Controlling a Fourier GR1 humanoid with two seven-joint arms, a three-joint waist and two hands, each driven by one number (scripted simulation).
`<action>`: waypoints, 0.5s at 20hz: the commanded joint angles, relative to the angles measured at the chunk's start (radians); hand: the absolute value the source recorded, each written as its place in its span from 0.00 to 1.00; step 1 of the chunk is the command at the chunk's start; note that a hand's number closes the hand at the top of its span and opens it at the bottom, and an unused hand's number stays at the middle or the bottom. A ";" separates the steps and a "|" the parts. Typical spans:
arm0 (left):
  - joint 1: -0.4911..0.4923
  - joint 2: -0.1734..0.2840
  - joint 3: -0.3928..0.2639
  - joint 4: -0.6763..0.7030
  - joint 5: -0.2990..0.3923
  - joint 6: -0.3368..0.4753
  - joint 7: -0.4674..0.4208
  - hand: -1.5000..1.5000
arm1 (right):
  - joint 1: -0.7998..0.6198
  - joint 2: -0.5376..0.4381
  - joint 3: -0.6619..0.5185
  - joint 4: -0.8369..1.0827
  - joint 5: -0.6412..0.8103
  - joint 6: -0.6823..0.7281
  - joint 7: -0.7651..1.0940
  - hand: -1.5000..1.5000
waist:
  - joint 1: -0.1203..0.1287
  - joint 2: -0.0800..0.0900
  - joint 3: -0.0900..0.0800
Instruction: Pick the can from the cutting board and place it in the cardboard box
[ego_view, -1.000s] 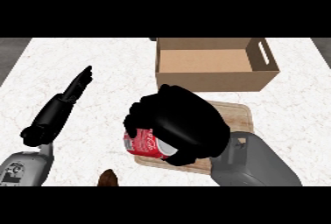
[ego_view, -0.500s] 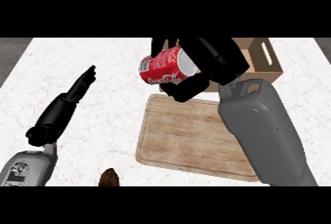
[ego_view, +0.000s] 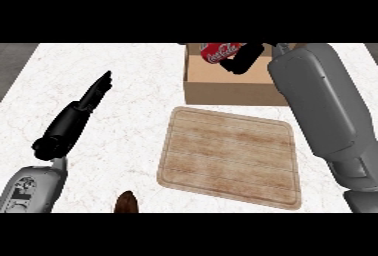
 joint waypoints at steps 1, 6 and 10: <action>-0.040 0.001 0.011 0.016 0.005 -0.008 0.008 0.50 | -0.076 -0.037 0.035 0.204 0.041 0.099 -0.036 1.00 | 0.012 0.006 0.000; 0.001 -0.024 -0.017 -0.016 -0.024 0.010 0.007 0.50 | -0.091 -0.121 0.052 0.388 0.082 0.122 -0.248 1.00 | 0.010 0.002 0.001; -0.028 -0.008 0.004 0.017 0.004 -0.030 -0.001 0.50 | -0.150 -0.139 0.079 0.558 0.152 0.118 -0.270 1.00 | 0.027 0.011 0.001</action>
